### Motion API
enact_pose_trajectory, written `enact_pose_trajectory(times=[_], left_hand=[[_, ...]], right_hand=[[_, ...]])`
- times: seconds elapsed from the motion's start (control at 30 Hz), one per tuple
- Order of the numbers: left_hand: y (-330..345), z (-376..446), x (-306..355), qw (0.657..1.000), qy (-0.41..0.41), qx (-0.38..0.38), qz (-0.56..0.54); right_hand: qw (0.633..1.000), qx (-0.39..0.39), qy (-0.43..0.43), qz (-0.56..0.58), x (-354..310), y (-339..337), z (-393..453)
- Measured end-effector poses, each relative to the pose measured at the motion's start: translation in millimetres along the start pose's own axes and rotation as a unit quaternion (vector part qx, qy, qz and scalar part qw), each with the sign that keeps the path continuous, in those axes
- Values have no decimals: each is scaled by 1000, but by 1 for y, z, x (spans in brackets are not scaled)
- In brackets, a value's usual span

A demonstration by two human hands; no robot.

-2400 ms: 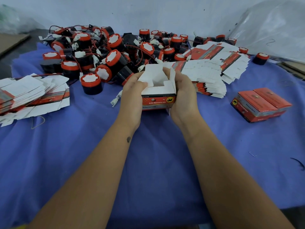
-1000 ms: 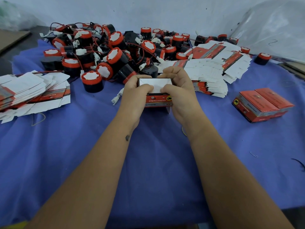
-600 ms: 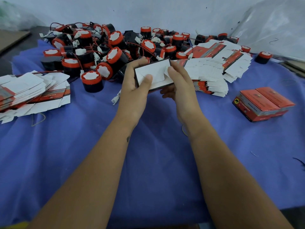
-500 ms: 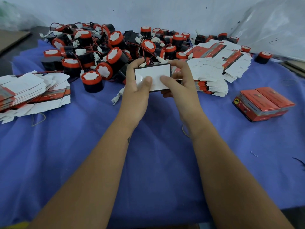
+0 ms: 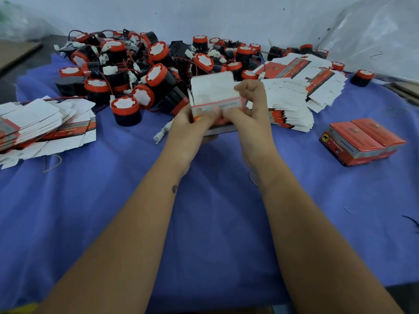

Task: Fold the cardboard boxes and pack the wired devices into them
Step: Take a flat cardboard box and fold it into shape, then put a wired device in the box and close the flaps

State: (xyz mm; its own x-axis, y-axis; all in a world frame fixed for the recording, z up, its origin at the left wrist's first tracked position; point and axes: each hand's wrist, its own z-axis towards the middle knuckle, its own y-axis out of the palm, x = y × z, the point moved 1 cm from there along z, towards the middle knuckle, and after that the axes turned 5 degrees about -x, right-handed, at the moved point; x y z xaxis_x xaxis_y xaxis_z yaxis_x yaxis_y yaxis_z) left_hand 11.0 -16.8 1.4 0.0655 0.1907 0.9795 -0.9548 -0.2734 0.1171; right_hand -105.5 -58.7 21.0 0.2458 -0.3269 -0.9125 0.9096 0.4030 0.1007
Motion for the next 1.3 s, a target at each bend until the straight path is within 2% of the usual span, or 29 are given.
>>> enact_pose_trajectory(times=[0.13,0.27,0.37,0.4,0.47,0.53,0.6,0.67,0.77,0.87,0.97,1.03,1.1,1.17,1.3], left_hand=[[-6,2,-4,996,77,5,38],[-3,0,-9,996,30,1,82],[-5,1,-4,987,58,103,105],[-8,2,-1,982,71,149,92],[-17,4,2,965,101,240,37],[-26,4,6,935,144,325,-15],[-31,3,10,905,170,387,-47],[-33,3,13,889,174,412,-97],[-32,2,14,897,150,372,-184],[-23,3,11,935,83,255,-233],[-15,6,4,957,-12,171,-233],[-15,9,-1,957,-44,170,-232],[-17,12,-3,951,-50,201,-229],[-19,13,-4,947,-52,226,-224],[-19,12,-5,947,-48,234,-216]], right_hand=[[998,12,51,27,5,-2,1],[999,-4,48,-22,9,-4,5],[995,33,81,49,14,-2,7],[994,45,94,36,15,-1,7],[992,34,99,-66,18,2,5],[975,-17,85,-205,23,4,3],[932,-60,87,-347,27,7,5],[887,-73,81,-448,29,11,15],[873,-100,71,-472,32,18,35],[863,-111,52,-489,42,25,59],[865,-121,111,-475,57,28,79],[864,-105,147,-469,67,29,87],[866,-65,158,-470,70,29,89],[891,-30,150,-428,69,28,88],[969,-4,121,-214,62,26,69]])
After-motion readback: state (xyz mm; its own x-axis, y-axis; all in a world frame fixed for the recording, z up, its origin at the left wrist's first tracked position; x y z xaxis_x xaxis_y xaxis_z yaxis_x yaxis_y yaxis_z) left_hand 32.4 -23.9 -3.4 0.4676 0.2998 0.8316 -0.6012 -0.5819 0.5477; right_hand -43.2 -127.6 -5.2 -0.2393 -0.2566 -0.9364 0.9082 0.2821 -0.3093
